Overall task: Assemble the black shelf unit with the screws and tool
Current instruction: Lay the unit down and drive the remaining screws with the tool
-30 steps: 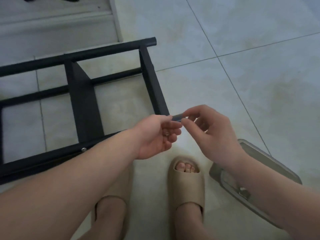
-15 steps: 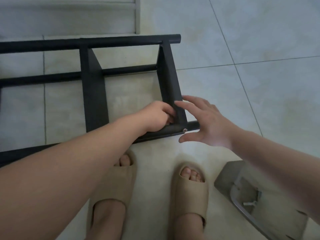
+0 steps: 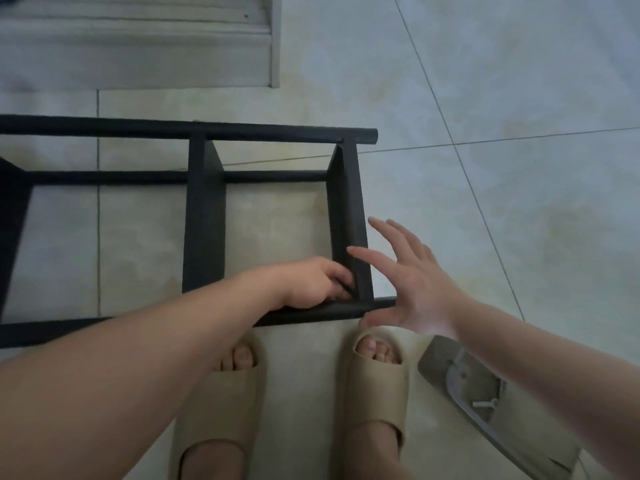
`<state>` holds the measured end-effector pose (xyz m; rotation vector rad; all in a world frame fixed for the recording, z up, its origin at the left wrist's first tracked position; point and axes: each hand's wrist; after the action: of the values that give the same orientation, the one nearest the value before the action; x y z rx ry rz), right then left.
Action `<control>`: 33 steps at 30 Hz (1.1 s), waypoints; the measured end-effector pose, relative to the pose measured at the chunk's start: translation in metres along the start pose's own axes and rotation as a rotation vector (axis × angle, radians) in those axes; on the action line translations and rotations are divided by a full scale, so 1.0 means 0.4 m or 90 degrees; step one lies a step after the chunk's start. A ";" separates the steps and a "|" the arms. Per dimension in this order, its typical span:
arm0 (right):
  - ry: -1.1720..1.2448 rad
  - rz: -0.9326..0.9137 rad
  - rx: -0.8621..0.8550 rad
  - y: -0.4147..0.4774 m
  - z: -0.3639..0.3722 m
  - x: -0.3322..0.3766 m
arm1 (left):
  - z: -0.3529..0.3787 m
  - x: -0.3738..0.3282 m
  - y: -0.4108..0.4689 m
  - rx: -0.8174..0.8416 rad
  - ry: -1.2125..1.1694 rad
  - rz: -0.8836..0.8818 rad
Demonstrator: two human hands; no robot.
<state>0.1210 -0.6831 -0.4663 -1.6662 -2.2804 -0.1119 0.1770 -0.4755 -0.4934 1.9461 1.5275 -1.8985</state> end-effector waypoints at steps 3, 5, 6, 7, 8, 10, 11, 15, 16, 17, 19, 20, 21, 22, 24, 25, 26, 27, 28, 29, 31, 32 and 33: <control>-0.065 -0.058 0.025 -0.014 0.006 0.005 | 0.024 0.013 -0.020 0.021 -0.020 -0.006; -0.095 -0.087 0.034 -0.010 0.010 0.007 | 0.027 0.020 -0.027 0.021 -0.037 -0.013; -0.111 -0.098 0.039 -0.004 0.011 0.006 | 0.026 0.022 -0.027 0.020 -0.046 -0.018; -0.127 -0.109 0.044 0.004 0.011 0.004 | 0.024 0.024 -0.025 0.018 -0.056 -0.024; -0.138 -0.120 0.050 0.012 0.012 0.002 | 0.024 0.026 -0.022 0.017 -0.070 -0.032; -0.144 -0.138 0.054 0.023 0.017 -0.004 | 0.026 0.034 -0.012 0.024 -0.112 -0.062; -0.140 -0.143 0.050 0.026 0.021 -0.007 | 0.028 0.039 -0.005 0.032 -0.143 -0.083; -0.120 -0.157 0.029 0.037 0.037 -0.024 | 0.030 0.054 0.026 0.039 -0.281 -0.159; -0.118 -0.162 0.025 0.039 0.038 -0.026 | 0.032 0.054 0.033 0.028 -0.312 -0.174; -0.116 -0.166 0.022 0.039 0.040 -0.028 | 0.036 0.053 0.039 0.014 -0.336 -0.188; -0.114 -0.166 0.022 0.037 0.042 -0.029 | 0.049 0.048 0.049 -0.014 -0.356 -0.204; -0.115 -0.165 0.023 0.035 0.043 -0.029 | 0.057 0.045 0.053 -0.025 -0.356 -0.202; -0.118 -0.164 0.024 0.035 0.045 -0.029 | 0.064 0.043 0.058 -0.034 -0.354 -0.197; -0.122 -0.164 0.024 0.036 0.046 -0.029 | 0.071 0.039 0.062 -0.042 -0.342 -0.189; -0.129 -0.167 0.026 0.039 0.047 -0.029 | 0.078 0.032 0.068 -0.068 -0.257 -0.168; -0.130 -0.168 0.028 0.040 0.046 -0.029 | 0.079 0.031 0.071 -0.087 -0.210 -0.156; -0.129 -0.169 0.031 0.040 0.046 -0.029 | 0.078 0.031 0.074 -0.106 -0.176 -0.146; -0.128 -0.169 0.034 0.039 0.046 -0.029 | 0.076 0.030 0.077 -0.120 -0.155 -0.140; -0.127 -0.169 0.037 0.039 0.046 -0.030 | 0.074 0.029 0.078 -0.125 -0.146 -0.138; -0.126 -0.169 0.040 0.038 0.046 -0.030 | 0.072 0.028 0.077 -0.119 -0.147 -0.144; -0.125 -0.170 0.040 0.039 0.045 -0.031 | 0.072 0.025 0.074 -0.088 -0.165 -0.175; -0.125 -0.169 0.039 0.039 0.045 -0.032 | 0.072 0.023 0.073 -0.069 -0.172 -0.190; -0.127 -0.169 0.039 0.039 0.045 -0.032 | 0.073 0.023 0.072 -0.053 -0.174 -0.202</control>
<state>0.1356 -0.6854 -0.4889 -1.3916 -2.6168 0.0674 0.1711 -0.5030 -0.5249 1.4069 1.8772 -2.0664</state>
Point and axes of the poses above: each hand's wrist, its own y-axis towards the middle knuckle, its own z-axis out of the palm, x = y × z, and after that the axes turned 14 degrees about -x, right-handed
